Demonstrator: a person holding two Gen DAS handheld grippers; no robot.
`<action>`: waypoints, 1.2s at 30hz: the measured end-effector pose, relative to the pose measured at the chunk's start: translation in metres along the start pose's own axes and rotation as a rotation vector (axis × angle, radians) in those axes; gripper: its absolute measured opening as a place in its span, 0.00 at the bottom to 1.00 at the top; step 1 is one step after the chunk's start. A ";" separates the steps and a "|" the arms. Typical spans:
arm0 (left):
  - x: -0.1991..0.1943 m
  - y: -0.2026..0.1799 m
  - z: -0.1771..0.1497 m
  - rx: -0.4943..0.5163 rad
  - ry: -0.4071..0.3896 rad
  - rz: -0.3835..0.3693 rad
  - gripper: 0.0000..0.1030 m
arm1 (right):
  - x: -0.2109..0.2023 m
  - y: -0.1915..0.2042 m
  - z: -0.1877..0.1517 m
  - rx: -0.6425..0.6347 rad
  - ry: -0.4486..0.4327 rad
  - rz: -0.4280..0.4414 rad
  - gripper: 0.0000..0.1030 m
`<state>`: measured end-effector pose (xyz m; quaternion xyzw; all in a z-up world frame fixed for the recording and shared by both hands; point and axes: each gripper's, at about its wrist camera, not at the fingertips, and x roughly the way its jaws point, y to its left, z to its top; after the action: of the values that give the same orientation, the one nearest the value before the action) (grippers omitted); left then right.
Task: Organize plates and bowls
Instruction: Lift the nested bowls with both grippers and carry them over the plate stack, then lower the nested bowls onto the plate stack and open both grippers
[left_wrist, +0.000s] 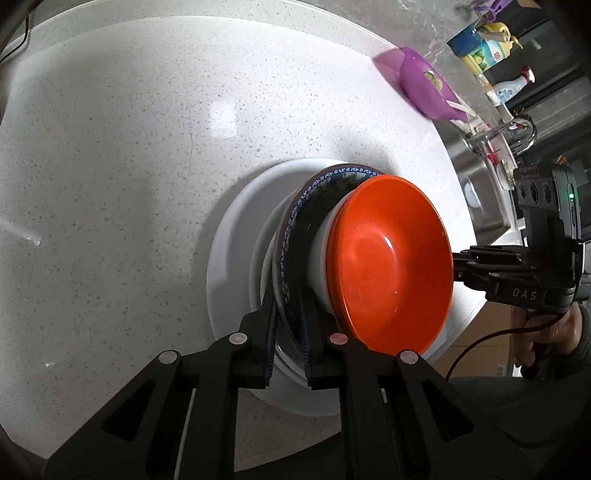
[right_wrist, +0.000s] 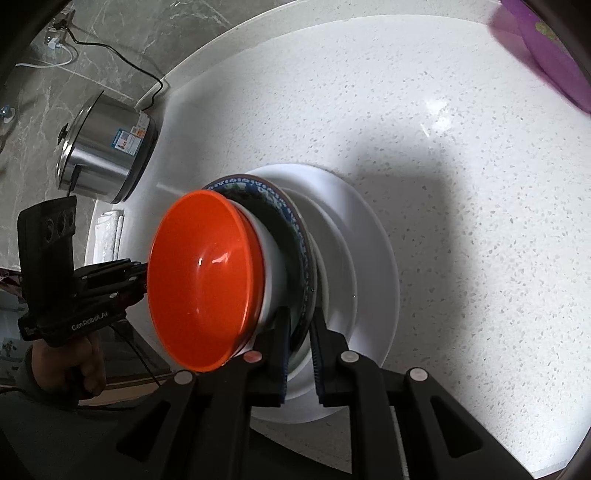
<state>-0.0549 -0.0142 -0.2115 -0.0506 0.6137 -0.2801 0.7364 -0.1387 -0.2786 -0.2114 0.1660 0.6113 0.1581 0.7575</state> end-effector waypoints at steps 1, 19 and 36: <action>0.000 0.000 -0.001 0.003 -0.006 -0.002 0.10 | 0.000 0.000 -0.001 0.002 -0.005 -0.007 0.14; -0.086 -0.022 -0.044 -0.062 -0.403 0.191 1.00 | -0.065 -0.005 -0.037 0.031 -0.234 -0.149 1.00; -0.123 -0.182 -0.084 0.006 -0.490 0.655 1.00 | -0.131 0.051 -0.058 -0.089 -0.510 -0.089 1.00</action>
<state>-0.2081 -0.0854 -0.0486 0.0845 0.4028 -0.0121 0.9113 -0.2236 -0.2870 -0.0859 0.1402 0.3998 0.1042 0.8998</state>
